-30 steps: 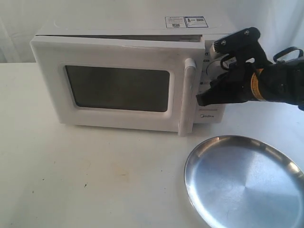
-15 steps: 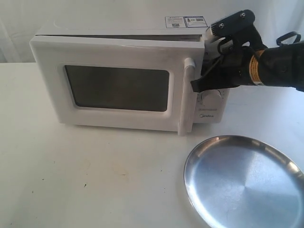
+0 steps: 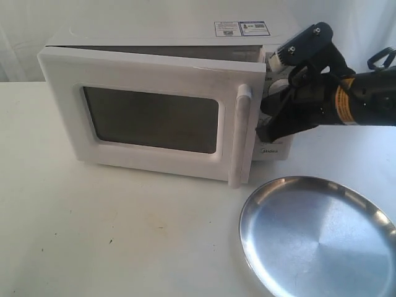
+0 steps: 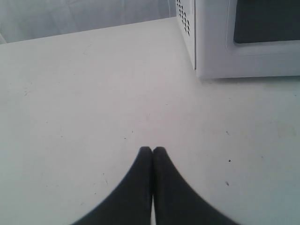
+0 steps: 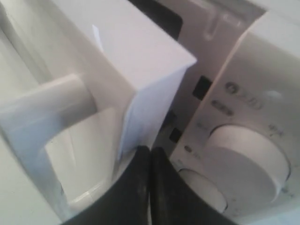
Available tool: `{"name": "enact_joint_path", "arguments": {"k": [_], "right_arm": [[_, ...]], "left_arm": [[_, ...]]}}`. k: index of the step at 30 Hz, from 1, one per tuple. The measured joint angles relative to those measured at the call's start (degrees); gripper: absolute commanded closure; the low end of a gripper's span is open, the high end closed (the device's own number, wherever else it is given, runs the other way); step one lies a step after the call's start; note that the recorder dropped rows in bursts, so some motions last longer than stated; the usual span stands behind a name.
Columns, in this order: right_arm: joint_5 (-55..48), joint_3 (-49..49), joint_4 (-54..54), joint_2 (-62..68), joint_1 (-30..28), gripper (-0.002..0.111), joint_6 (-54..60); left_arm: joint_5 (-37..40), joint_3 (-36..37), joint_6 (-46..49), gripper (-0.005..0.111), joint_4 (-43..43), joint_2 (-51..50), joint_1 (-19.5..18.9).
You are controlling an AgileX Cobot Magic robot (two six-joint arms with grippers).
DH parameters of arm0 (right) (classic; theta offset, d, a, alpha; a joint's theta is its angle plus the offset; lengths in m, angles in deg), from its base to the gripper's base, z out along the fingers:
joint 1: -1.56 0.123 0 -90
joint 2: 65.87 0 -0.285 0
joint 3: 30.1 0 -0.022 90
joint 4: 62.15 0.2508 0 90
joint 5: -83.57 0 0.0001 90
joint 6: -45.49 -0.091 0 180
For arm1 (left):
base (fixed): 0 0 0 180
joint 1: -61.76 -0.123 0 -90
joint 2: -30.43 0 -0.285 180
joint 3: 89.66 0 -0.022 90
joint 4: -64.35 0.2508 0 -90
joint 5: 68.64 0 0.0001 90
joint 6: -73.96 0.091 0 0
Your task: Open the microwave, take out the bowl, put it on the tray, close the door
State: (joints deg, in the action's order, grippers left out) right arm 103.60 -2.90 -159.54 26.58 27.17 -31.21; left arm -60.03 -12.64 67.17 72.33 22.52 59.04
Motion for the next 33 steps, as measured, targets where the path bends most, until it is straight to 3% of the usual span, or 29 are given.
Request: {"name": "enact_joint_path", "arguments": {"k": [20,26,33], "right_arm": [[3.3,2.22,-3.5,-2.19,0.0,0.108,-1.48],[-0.2,2.45,8.86,-2.06,0.0,0.108,4.88],[-1.8,2.04,29.03,-2.31,0.1,0.108,23.01]], "left_arm": [[0.0,0.0,0.0,0.107,0.0,0.0,0.0],[0.0,0.0,0.0,0.107,0.0,0.0,0.0],[0.0,0.0,0.0,0.107,0.0,0.0,0.0]]}}
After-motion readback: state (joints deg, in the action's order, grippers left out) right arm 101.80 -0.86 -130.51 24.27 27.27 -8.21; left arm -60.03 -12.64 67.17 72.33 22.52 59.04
